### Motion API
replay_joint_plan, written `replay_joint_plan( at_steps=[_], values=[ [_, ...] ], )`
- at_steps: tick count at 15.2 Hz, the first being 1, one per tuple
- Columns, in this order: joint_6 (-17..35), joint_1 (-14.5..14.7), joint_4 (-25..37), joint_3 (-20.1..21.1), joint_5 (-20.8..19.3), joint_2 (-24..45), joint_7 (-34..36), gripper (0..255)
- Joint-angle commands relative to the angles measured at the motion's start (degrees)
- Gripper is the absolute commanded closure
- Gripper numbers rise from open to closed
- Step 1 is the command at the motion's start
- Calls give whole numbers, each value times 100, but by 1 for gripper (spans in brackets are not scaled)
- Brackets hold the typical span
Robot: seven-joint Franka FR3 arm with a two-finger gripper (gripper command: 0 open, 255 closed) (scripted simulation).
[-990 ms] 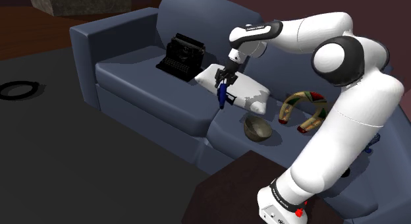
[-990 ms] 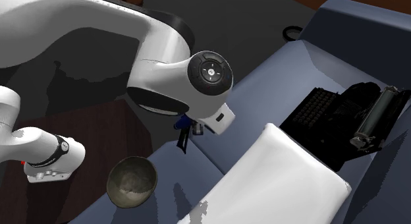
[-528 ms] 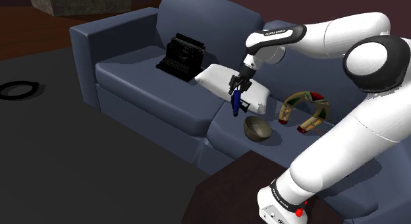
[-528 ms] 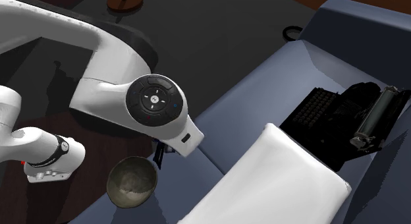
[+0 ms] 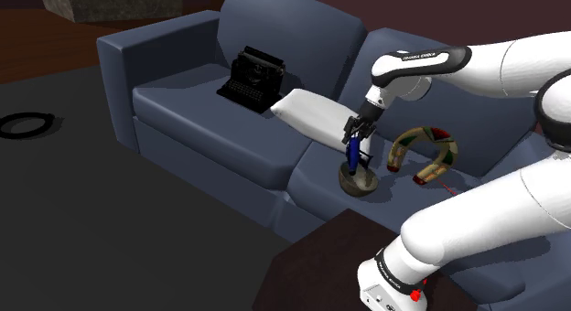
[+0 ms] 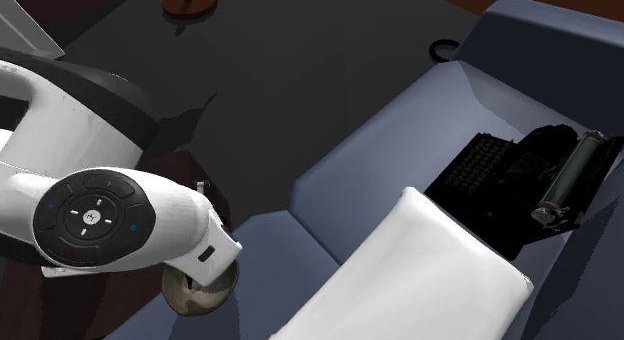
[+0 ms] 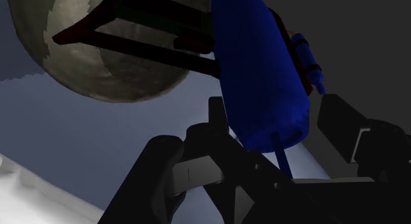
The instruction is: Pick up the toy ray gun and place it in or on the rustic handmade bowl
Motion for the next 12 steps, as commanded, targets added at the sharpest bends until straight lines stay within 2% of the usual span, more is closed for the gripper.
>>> replay_joint_plan(
  at_steps=[1, 3, 12],
  values=[
    [-100, -148, -260, -109, -180, -340, -124, 255],
    [-231, -335, -544, -232, -400, -734, -258, 255],
    [518, -296, -961, -314, -290, -366, -487, 255]
  ],
)
